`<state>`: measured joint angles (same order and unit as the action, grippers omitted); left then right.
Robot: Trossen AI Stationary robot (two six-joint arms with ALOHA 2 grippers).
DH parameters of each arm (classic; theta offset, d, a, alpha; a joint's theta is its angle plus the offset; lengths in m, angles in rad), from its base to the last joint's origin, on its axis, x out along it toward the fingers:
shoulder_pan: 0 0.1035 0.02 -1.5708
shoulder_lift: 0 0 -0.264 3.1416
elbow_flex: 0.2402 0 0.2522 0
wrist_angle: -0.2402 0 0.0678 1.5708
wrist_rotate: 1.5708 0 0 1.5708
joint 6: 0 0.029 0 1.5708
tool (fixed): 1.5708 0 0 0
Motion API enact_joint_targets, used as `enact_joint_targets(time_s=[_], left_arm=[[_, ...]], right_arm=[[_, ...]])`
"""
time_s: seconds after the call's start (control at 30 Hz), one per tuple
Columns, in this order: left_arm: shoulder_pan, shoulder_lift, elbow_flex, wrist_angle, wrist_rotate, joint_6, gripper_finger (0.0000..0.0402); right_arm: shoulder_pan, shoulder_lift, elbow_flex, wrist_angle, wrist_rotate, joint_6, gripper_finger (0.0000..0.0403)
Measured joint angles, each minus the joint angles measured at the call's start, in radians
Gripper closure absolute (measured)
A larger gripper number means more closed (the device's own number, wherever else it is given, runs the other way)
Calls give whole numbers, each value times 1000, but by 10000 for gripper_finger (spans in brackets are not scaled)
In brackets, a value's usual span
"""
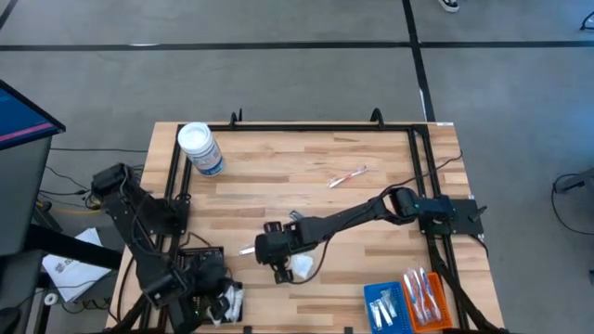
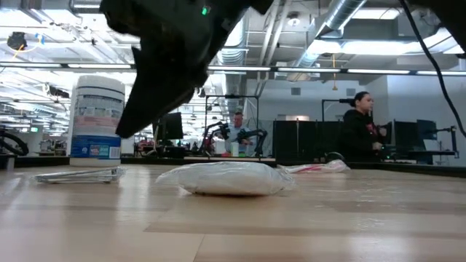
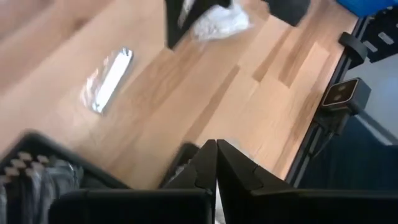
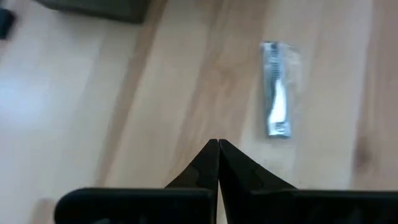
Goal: Pick & Place Travel size toiletries
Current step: Put the red toothbrush into the orange bin
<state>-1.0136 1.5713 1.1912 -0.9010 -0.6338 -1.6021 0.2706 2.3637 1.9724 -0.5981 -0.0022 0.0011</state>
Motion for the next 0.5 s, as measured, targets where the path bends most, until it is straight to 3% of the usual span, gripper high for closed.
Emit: enact_joint_targets(time_s=[0.27,0.5], left_arm=[[56,-34,0,4,-4,230,401],[96,-35,0,4,0,379,401]], right_arm=[[45,-5,-25,-35,-1,103,403],[48,-39,-142,81,11,234,403]])
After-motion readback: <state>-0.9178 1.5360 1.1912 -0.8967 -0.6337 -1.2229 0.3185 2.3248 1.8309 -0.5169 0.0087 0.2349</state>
